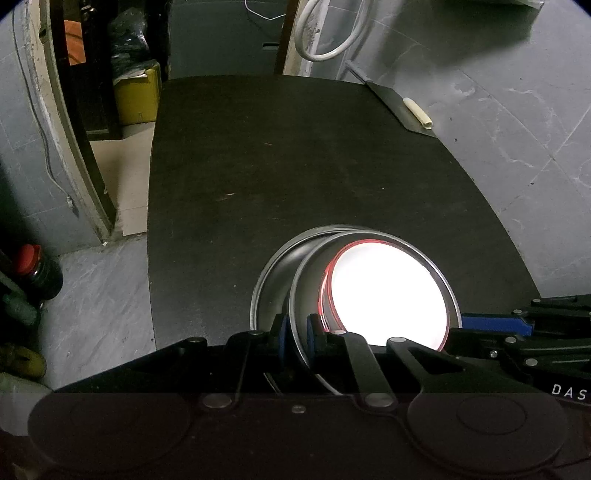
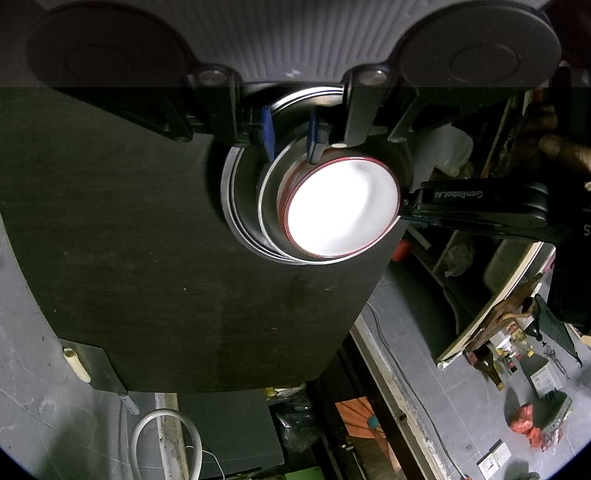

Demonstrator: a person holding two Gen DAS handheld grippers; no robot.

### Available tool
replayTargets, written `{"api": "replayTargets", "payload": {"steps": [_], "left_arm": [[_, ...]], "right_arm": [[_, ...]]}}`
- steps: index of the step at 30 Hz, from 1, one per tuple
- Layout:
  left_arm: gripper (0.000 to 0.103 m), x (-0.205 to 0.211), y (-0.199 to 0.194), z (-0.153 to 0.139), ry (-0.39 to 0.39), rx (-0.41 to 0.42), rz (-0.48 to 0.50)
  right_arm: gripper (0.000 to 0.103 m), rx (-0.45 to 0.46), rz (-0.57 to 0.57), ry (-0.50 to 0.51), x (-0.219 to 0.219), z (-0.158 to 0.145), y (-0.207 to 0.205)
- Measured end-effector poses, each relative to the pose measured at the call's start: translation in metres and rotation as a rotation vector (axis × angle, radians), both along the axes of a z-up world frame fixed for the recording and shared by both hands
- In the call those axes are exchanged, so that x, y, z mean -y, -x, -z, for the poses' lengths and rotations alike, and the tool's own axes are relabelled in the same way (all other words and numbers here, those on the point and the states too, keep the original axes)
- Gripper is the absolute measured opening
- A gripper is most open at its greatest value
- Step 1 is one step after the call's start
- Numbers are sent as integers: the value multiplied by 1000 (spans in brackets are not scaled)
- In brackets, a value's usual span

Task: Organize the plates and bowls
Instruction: 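Lower the bowl stack onto the steel plates and open both tools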

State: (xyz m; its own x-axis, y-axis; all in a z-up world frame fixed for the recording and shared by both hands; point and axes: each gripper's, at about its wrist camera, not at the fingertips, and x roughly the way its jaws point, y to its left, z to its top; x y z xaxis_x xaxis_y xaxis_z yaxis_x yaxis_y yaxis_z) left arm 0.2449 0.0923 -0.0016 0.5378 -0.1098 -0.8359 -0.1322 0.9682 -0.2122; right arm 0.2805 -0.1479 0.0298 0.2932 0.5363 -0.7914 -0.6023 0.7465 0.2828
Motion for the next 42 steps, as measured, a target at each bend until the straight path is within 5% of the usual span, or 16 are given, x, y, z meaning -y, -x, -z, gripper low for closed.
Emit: {"api": "replayTargets", "payload": {"steps": [29,42], "left_arm": [[12,-1,2,2,-4,2,-5],[34,-3,7,-2,-36,15,-38]], "right_arm": [[26,13,13,1,0,2,3],[29,24,19,-4,1,3,6]]}}
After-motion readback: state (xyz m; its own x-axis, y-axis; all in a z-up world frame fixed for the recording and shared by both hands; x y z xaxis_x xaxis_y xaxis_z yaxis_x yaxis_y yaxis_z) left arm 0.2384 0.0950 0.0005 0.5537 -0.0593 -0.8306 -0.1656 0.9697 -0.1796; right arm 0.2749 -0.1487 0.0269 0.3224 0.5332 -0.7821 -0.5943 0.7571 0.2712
